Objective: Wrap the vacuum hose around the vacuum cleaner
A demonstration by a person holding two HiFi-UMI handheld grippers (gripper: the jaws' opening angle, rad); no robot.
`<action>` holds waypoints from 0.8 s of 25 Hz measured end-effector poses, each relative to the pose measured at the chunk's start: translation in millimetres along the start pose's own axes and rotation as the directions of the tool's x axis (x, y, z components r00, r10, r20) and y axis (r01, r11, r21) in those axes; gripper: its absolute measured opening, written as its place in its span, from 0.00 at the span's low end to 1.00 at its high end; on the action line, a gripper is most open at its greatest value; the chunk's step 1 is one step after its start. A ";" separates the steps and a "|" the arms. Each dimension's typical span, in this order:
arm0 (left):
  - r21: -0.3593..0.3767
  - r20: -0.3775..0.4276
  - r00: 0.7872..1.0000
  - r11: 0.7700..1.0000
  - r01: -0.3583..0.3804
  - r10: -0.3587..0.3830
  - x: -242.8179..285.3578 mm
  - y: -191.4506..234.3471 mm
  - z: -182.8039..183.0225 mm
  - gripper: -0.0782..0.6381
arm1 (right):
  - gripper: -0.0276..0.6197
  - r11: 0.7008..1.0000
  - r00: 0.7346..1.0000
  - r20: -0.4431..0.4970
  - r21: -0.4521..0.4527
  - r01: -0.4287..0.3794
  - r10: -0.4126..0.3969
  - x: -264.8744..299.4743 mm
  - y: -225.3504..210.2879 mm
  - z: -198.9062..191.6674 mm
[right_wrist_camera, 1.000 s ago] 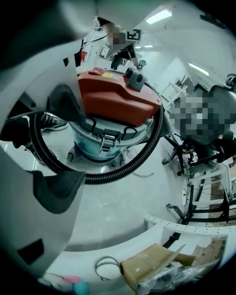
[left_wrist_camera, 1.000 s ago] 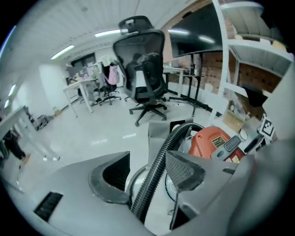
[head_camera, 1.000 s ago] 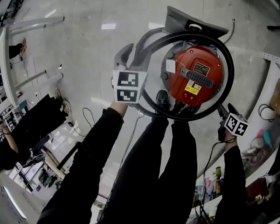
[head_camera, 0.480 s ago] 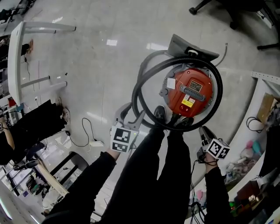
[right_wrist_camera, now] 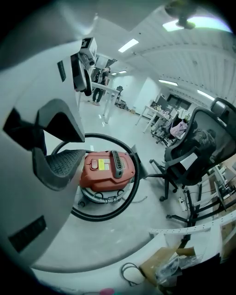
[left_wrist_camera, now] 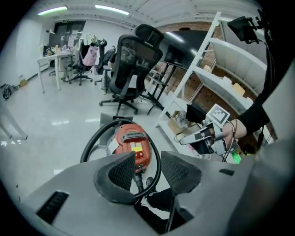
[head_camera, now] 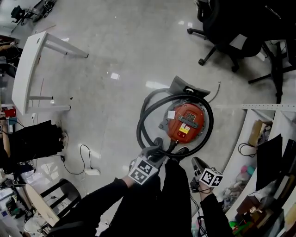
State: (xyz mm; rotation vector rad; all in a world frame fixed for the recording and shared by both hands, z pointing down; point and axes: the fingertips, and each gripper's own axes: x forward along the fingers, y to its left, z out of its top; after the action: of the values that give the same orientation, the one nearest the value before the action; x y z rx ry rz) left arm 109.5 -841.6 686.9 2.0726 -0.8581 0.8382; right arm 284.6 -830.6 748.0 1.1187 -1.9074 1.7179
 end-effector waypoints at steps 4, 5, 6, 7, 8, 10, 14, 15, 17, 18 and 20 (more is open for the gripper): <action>0.039 0.032 0.999 0.999 0.035 -0.037 -32.4 -34.8 29.5 0.37 | 0.12 0.999 0.999 0.049 -0.053 -0.011 0.014 -29.9 45.7 18.4; 0.055 0.042 0.998 0.998 0.035 -0.038 -41.1 -39.0 38.8 0.37 | 0.11 0.997 0.998 0.067 -0.082 -0.012 0.017 -36.1 58.0 27.4; 0.069 0.053 0.998 0.997 0.034 -0.038 -50.4 -42.5 47.4 0.37 | 0.10 0.993 0.996 0.084 -0.114 -0.011 0.021 -42.5 71.0 36.1; 0.079 0.063 0.997 0.996 0.032 -0.037 -60.3 -45.9 54.4 0.37 | 0.10 0.989 0.995 0.100 -0.148 -0.011 0.026 -49.4 84.7 43.6; 0.087 0.072 0.997 0.996 0.029 -0.035 -70.6 -48.8 60.1 0.37 | 0.10 0.984 0.993 0.115 -0.180 -0.012 0.033 -56.6 98.9 50.2; 0.092 0.089 0.996 0.995 0.026 -0.034 -91.2 -52.0 70.8 0.37 | 0.10 0.971 0.988 0.149 -0.240 -0.010 0.047 -71.5 129.5 63.9; 0.032 0.149 0.988 0.999 0.042 -0.047 -132.6 -59.3 94.9 0.37 | 0.10 0.935 0.972 0.216 -0.356 -0.009 0.092 -103.2 197.5 90.1; 0.016 0.169 0.984 0.999 0.047 -0.049 -141.2 -62.9 101.5 0.37 | 0.09 0.924 0.967 0.233 -0.382 -0.009 0.105 -111.5 212.0 94.9; 0.019 0.214 0.974 0.997 0.068 -0.071 -151.2 -70.9 123.7 0.37 | 0.09 0.908 0.949 0.291 -0.419 0.011 0.123 -130.4 234.1 109.7; 0.034 0.238 0.967 0.996 0.083 -0.088 -154.2 -75.8 137.8 0.37 | 0.09 0.902 0.936 0.327 -0.431 0.026 0.129 -141.0 242.5 117.8; 0.071 0.278 0.953 0.992 0.100 -0.116 -161.8 -86.2 162.2 0.37 | 0.09 0.896 0.912 0.385 -0.442 0.047 0.143 -161.4 258.0 128.8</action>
State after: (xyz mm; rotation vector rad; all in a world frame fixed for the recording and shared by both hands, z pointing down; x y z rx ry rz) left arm 130.7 -879.7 446.0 2.3026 -0.8686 0.5199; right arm 229.2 -910.8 432.3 1.3181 -2.4329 1.0217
